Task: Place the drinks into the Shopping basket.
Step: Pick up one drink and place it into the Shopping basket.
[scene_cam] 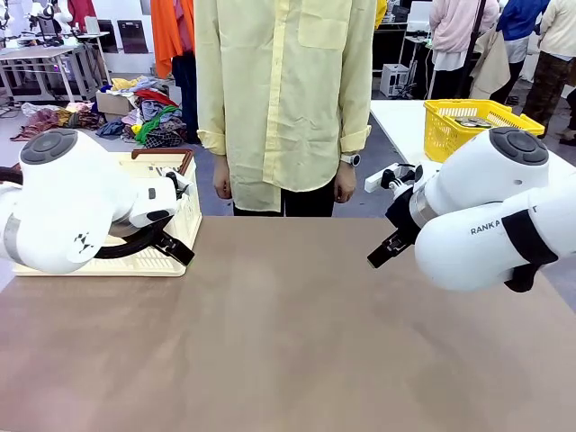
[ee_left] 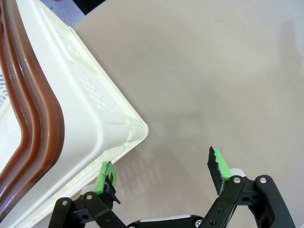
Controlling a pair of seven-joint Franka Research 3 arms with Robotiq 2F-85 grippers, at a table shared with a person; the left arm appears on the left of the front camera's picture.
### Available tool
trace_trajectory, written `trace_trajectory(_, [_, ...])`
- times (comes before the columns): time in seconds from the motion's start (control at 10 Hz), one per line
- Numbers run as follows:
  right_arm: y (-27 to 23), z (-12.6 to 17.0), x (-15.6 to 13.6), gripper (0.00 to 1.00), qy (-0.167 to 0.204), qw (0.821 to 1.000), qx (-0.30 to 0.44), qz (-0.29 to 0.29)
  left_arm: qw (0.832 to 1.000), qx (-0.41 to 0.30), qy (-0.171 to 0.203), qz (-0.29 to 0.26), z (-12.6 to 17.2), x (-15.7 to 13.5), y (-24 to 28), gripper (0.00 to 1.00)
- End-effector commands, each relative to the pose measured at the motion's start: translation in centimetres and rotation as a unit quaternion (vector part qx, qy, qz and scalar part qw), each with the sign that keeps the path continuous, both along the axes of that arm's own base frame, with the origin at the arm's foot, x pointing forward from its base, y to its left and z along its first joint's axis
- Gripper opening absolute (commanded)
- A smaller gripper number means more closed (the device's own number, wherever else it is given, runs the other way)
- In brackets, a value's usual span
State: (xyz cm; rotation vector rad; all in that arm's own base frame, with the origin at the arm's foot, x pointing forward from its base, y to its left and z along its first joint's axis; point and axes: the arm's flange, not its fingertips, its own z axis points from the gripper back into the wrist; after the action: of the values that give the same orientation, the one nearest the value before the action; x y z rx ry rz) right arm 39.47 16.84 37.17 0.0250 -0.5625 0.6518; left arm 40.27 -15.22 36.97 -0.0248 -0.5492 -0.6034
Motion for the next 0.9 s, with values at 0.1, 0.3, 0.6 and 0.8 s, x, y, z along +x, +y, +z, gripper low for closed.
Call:
trace_trajectory(0.1, [0.0,0.0,0.0,1.00,0.000,1.000,0.000,0.000,1.000,0.000,-0.001,0.000,0.1,0.0,0.0,1.00])
trace_trajectory(0.3, [0.0,0.0,0.0,1.00,0.000,1.000,0.000,0.000,1.000,0.000,-0.001,0.000,0.1,0.0,0.0,1.00])
trace_trajectory(0.6, [-2.7,0.9,-2.5,1.00,0.214,0.977,0.020,0.008,0.982,-0.132,0.135,-0.007,0.7,-0.8,0.0,1.00])
trace_trajectory(0.8, [-5.5,4.1,-3.3,1.00,0.318,0.932,0.172,-0.016,0.946,-0.226,0.231,0.021,3.2,-1.6,-0.1,1.00])
